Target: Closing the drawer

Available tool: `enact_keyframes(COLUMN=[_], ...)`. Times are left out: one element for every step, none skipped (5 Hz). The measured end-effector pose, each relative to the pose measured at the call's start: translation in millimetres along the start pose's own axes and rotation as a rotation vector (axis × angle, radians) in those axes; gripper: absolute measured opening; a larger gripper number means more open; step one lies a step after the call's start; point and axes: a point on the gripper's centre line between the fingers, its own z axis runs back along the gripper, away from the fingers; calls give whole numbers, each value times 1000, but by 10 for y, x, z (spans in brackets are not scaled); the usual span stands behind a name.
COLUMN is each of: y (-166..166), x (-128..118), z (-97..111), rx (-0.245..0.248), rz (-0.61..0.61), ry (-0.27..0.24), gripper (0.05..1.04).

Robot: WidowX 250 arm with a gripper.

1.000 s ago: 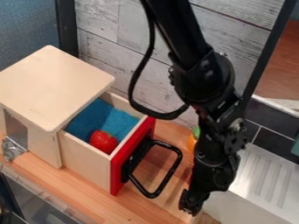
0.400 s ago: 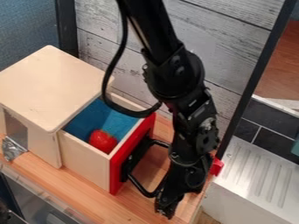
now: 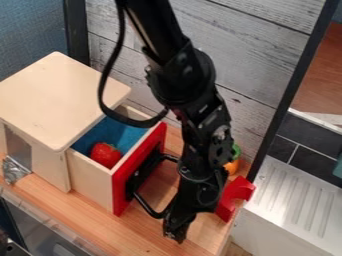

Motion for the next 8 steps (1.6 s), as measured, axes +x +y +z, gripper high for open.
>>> enact_keyframes(y=[2,-30,-85,-124,-129,-119,-73,-39], x=[-96,-175,-278,-386,-456,-591,-762,-862], z=[5,-14,-116,-180,-187,-179,-102,-16], rx=[-8,-12,-23,-34,-34,-38,-25,-3], rz=[13,7,3,13,24,52,99,118], ry=[15,45,99,127,142,157,161,147], gripper=[999,999,999,999,999,999,999,999])
